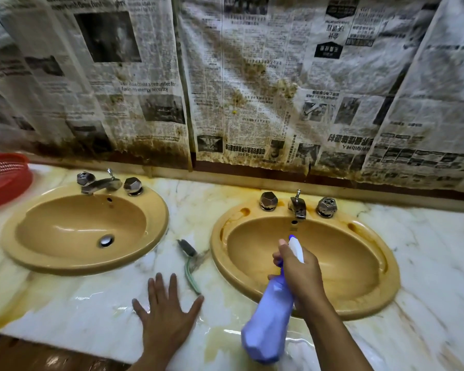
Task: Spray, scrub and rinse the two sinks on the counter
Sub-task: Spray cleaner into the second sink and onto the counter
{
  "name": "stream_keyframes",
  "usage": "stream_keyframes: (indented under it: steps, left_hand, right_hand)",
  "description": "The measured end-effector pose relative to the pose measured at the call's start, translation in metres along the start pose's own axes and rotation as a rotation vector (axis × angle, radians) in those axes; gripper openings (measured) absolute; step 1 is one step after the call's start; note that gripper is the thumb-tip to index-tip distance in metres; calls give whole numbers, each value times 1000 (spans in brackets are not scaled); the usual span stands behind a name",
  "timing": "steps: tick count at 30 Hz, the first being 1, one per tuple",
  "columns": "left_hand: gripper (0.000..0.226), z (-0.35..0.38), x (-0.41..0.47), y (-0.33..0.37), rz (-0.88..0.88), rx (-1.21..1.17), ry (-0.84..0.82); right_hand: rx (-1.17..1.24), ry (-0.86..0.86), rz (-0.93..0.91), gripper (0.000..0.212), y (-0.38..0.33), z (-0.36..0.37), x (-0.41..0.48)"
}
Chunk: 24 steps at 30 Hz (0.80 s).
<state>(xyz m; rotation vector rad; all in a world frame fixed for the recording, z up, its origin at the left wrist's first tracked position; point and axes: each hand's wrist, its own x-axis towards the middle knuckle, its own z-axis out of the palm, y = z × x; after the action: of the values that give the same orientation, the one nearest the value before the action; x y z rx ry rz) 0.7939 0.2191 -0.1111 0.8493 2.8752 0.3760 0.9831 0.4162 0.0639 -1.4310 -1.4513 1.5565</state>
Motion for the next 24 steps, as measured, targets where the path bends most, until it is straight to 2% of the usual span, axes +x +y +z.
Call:
stream_keyframes:
  steps: [5, 9, 12, 17, 21, 24]
  left_hand:
    - [104, 6, 8, -4, 24, 39, 6]
    - [98, 7, 14, -3, 37, 73, 24]
    - [102, 8, 16, -2, -5, 90, 9]
    - [98, 10, 17, -3, -2, 70, 11]
    - [92, 13, 17, -4, 12, 72, 43]
    - [89, 11, 18, -3, -8, 76, 30]
  right_hand:
    - [75, 37, -5, 37, -7, 5, 6]
    - [74, 59, 29, 30, -10, 4, 7]
    - [92, 57, 60, 27, -9, 2, 7]
    - [18, 33, -68, 33, -8, -1, 11]
    - [10, 21, -86, 41, -8, -7, 12]
    - [5, 18, -84, 38, -7, -12, 7]
